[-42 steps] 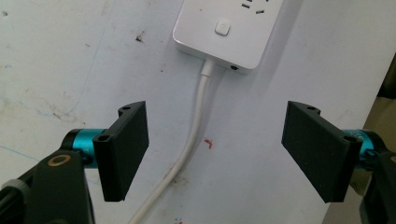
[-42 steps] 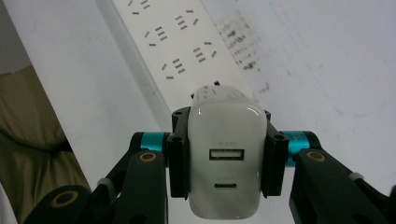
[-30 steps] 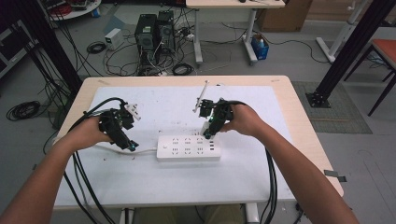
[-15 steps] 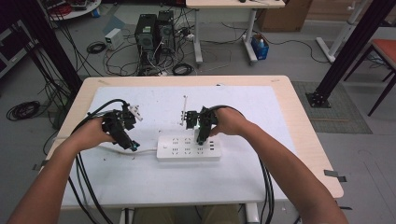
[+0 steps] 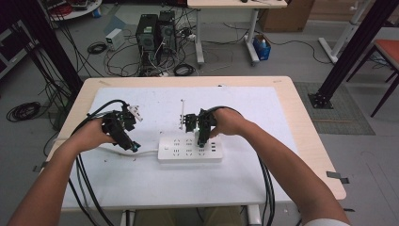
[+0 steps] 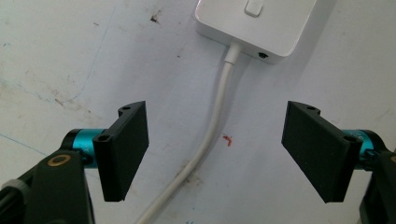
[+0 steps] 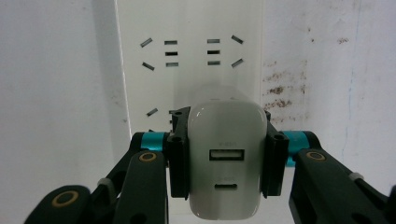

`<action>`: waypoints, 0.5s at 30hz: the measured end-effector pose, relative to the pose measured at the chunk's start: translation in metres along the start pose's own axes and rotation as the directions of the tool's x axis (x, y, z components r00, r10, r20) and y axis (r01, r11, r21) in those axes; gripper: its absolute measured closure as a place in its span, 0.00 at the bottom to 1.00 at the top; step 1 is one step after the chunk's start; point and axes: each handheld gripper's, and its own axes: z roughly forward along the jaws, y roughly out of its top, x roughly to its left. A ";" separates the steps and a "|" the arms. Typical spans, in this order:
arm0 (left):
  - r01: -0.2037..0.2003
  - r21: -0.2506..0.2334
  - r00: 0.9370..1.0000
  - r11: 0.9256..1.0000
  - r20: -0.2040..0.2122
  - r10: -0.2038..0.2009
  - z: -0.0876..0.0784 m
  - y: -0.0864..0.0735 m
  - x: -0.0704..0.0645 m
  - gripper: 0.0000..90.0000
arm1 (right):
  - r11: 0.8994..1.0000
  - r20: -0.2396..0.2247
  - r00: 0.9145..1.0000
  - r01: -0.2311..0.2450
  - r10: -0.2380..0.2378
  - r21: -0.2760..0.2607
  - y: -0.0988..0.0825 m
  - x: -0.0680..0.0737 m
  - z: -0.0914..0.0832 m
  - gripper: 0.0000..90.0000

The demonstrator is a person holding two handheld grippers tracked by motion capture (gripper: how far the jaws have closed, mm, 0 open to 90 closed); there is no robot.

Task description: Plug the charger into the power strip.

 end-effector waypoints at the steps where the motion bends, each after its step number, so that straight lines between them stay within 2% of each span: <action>1: -0.010 0.006 1.000 1.000 0.001 0.010 0.000 0.000 0.000 0.26 | 1.000 -0.001 1.000 -0.004 0.004 -0.002 0.000 0.000 0.000 0.69; 3: -0.006 0.003 1.000 1.000 0.006 0.006 0.001 -0.001 0.000 0.26 | 1.000 0.009 1.000 0.008 -0.009 0.022 0.002 0.002 0.006 0.69; 8: -0.006 0.005 1.000 1.000 -0.003 0.006 0.002 -0.003 0.002 0.26 | 1.000 -0.006 1.000 0.001 -0.001 0.018 0.001 -0.001 0.006 0.69; 11: 0.001 -0.001 1.000 1.000 -0.015 -0.001 0.002 -0.003 0.004 0.26 | 0.999 -0.027 0.999 -0.036 0.036 0.020 0.000 -0.003 0.007 0.70; 15: -0.011 0.007 1.000 1.000 -0.010 0.011 0.004 -0.002 0.004 0.26 | 0.999 -0.051 0.998 -0.044 0.044 0.011 -0.001 -0.008 0.007 0.70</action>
